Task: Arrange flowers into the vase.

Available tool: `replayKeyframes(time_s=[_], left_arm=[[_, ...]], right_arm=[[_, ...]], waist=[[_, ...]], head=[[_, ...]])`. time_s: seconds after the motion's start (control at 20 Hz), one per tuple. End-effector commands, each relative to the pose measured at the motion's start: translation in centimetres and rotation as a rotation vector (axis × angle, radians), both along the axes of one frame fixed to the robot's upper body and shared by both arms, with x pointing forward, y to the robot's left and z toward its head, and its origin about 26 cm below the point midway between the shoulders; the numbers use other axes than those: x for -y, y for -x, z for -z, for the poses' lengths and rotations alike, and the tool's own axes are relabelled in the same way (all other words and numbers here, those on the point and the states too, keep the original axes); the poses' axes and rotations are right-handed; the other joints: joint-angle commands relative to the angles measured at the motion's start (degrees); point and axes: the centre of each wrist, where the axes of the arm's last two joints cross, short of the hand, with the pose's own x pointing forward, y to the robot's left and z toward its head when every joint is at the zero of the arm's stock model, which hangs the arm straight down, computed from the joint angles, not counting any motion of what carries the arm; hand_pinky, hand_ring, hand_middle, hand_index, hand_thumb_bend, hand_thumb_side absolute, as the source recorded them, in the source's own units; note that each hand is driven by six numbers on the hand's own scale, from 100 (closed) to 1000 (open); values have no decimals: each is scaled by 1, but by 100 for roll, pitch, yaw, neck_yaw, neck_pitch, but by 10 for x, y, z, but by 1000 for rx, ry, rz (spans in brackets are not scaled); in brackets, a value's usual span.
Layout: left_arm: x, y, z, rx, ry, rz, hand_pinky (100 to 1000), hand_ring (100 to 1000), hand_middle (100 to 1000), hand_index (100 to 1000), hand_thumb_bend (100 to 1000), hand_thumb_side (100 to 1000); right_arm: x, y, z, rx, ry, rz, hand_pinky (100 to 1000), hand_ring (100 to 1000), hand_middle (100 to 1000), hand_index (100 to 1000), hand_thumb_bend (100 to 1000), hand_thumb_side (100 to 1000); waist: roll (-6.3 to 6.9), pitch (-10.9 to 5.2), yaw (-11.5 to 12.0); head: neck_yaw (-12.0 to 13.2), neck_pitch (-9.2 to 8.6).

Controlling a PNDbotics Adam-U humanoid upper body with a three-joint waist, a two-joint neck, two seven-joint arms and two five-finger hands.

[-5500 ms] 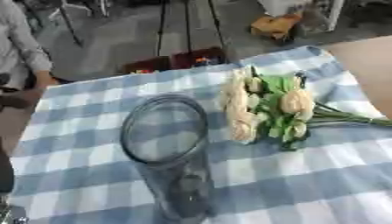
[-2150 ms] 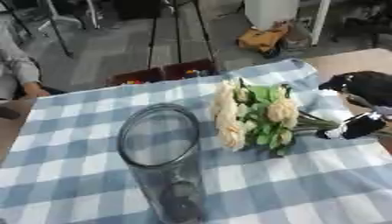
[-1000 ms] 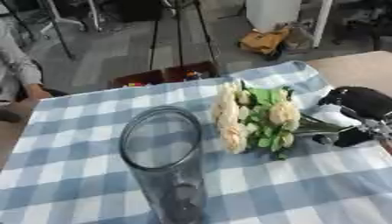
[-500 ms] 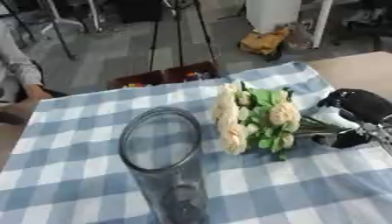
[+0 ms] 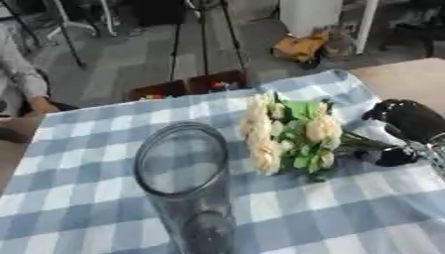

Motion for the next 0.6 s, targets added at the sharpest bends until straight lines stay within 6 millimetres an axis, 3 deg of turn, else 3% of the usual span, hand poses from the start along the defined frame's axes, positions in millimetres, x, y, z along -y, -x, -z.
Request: replayKeyframes(time_s=[0.05, 0.3, 0.4, 0.6], left_arm=[[0, 3, -7, 29, -9, 3, 494, 721, 773, 859, 100, 1000], [0, 3, -7, 26, -12, 4, 493, 722, 774, 859, 100, 1000], [0, 3, -7, 25, -14, 4, 488, 722, 774, 859, 100, 1000], [0, 3, -7, 23, -19, 5, 487, 722, 774, 859, 100, 1000]], right_arm=[[5, -1, -8, 19, 35, 13, 818, 856, 683, 808, 493, 475], [4, -2, -8, 34, 42, 0, 788, 812, 599, 758, 506, 481], [2, -1, -9, 57, 39, -12, 756, 764, 500, 683, 502, 486], [-2, 1, -12, 104, 29, -44, 721, 735, 436, 627, 509, 443]], waist=[[-26, -76, 10], [-22, -69, 11], [-21, -67, 11], [-26, -62, 6]], head=[[-3, -70], [-4, -67], [0, -60], [5, -54]])
